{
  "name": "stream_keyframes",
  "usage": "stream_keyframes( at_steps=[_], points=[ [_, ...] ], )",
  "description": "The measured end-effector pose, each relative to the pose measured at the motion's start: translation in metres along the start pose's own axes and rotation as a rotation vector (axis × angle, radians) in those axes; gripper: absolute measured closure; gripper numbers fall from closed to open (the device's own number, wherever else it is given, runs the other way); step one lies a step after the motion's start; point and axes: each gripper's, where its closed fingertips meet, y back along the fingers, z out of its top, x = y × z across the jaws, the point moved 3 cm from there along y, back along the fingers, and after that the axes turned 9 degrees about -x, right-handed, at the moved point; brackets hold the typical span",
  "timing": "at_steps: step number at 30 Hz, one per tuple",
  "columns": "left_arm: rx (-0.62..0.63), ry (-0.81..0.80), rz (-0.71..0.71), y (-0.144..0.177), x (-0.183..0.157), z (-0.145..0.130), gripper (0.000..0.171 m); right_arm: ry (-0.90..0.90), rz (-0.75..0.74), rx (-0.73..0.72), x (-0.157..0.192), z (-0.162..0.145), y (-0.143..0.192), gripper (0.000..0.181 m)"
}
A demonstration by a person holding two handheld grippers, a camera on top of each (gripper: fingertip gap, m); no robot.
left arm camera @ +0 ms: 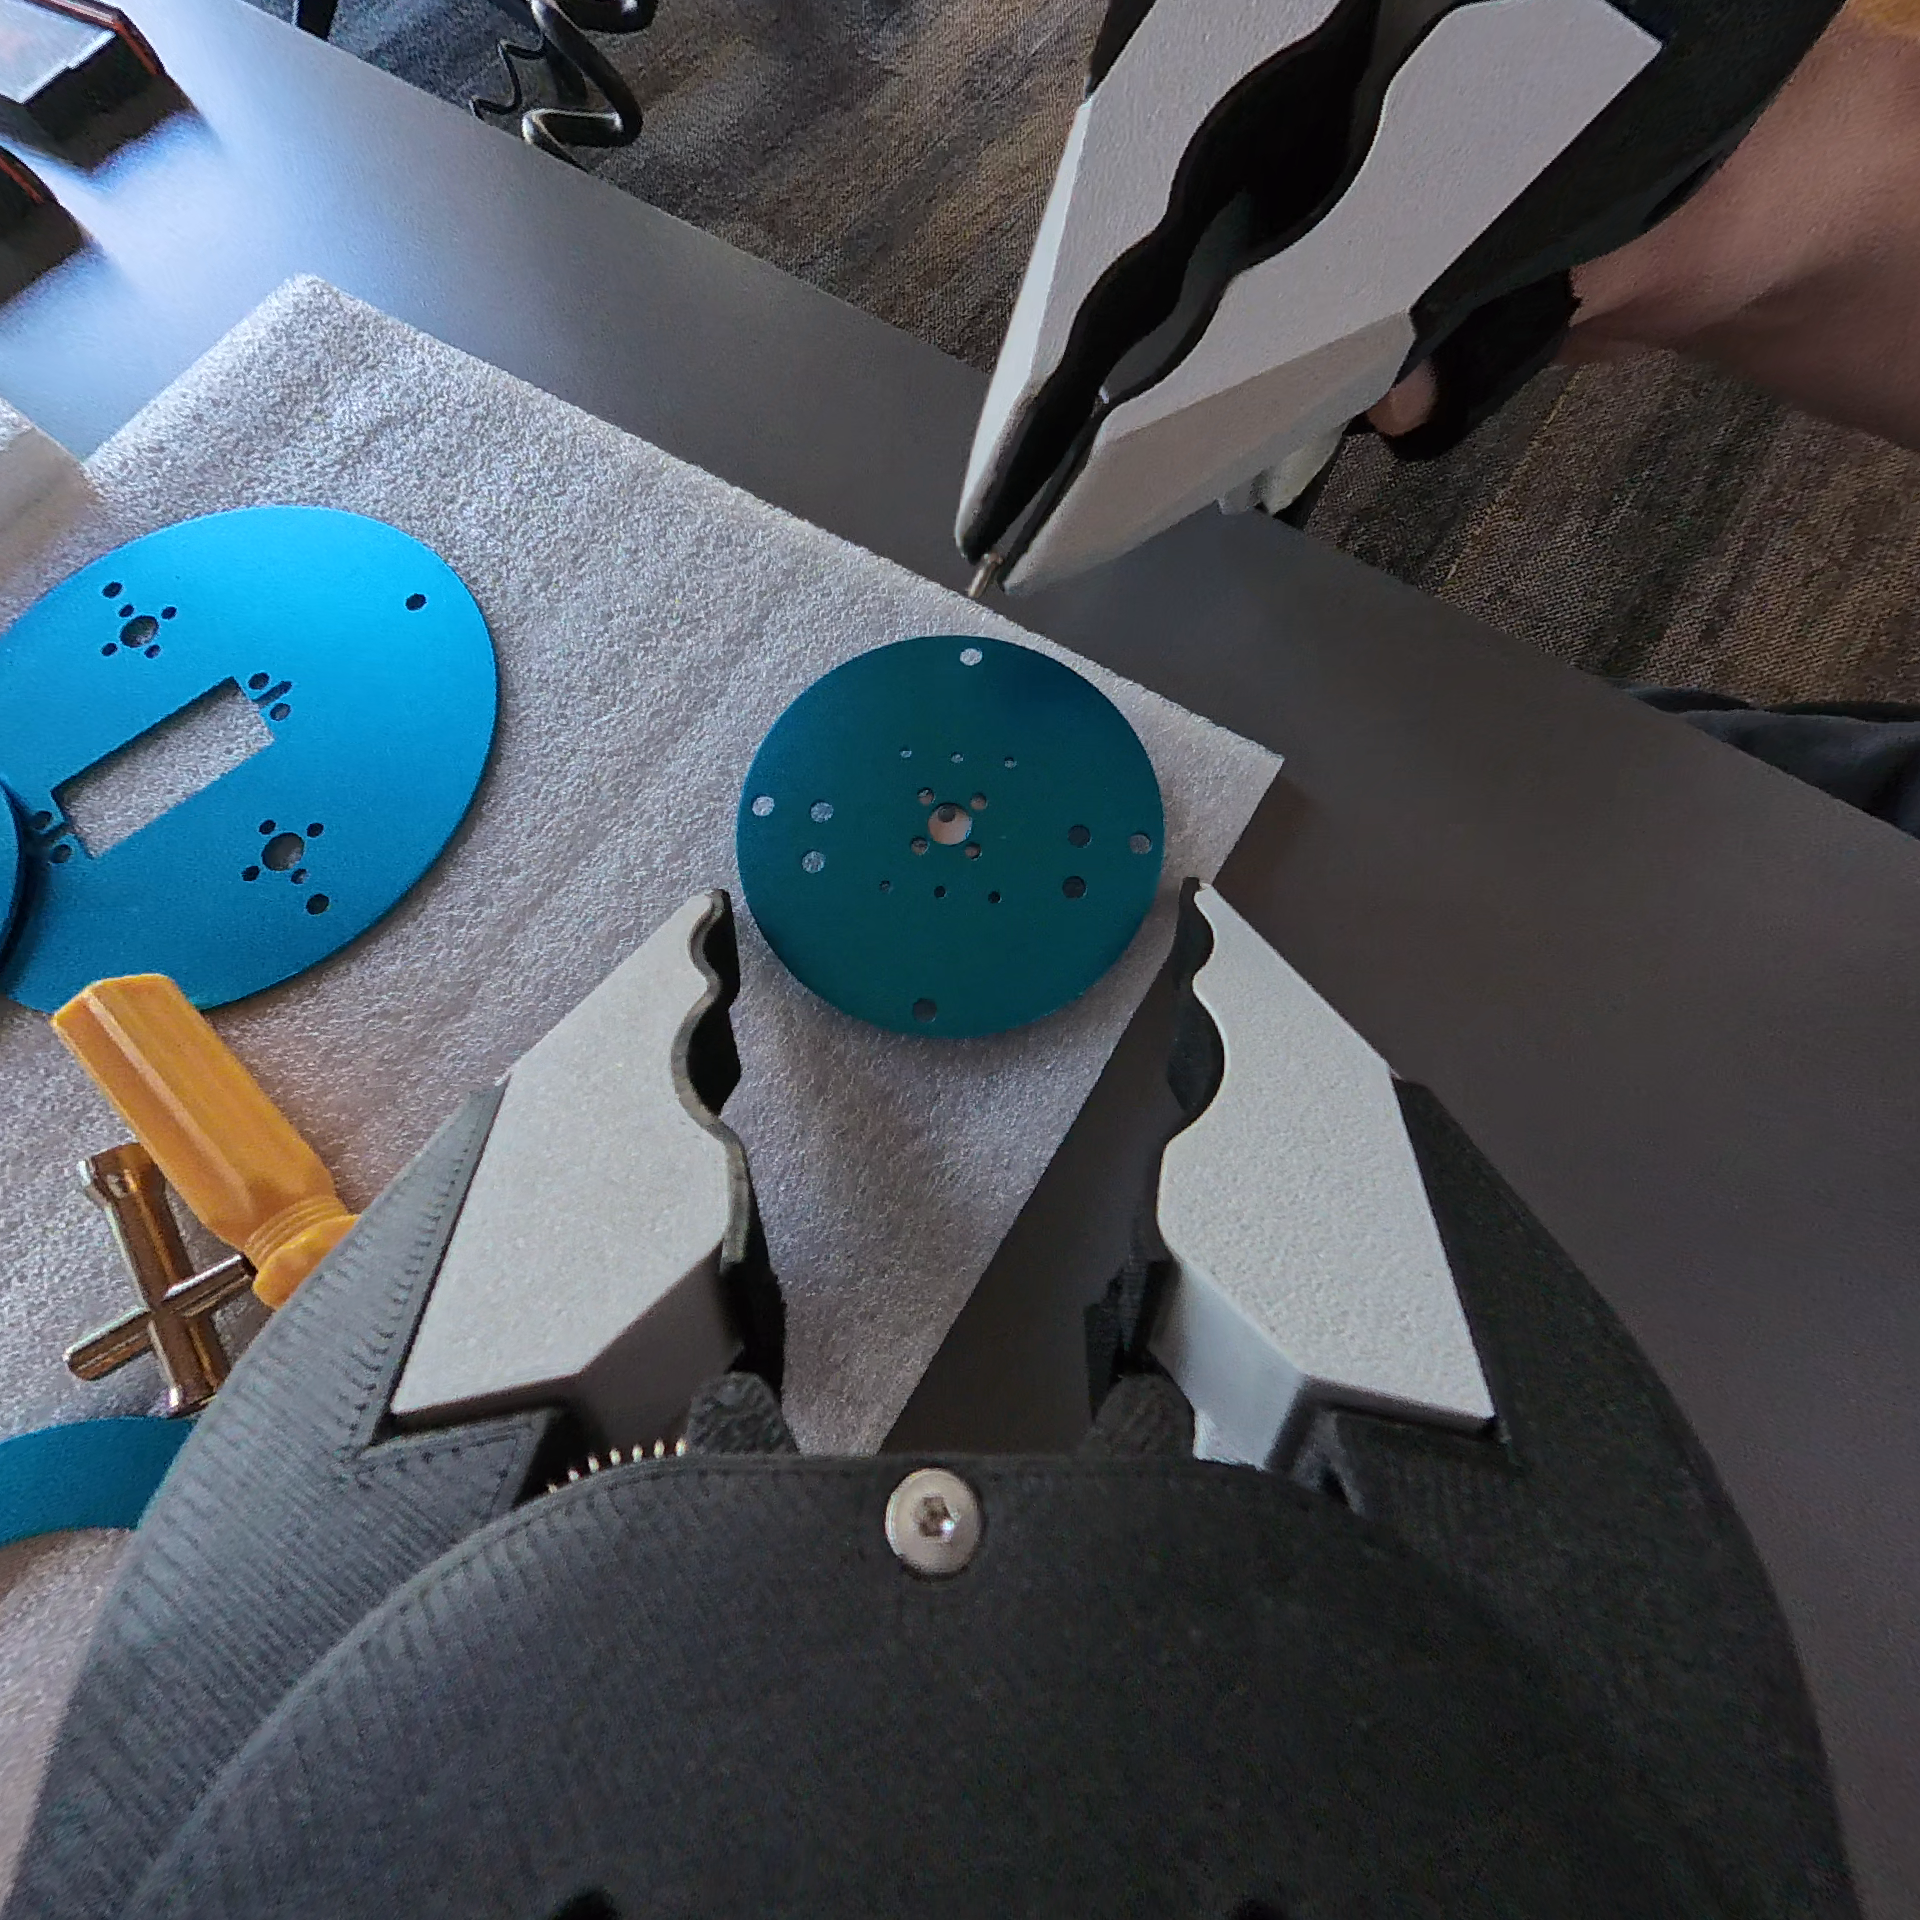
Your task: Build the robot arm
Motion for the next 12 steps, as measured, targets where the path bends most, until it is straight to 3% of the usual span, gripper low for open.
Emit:
stream_keyframes(
  at_steps=[12],
  points=[
    [-0.022,0.012,-0.006,0.000,0.000,0.003,0.097,-0.003,0.032,0.011,-0.001,-0.008,-0.013,0.178]
  ],
)
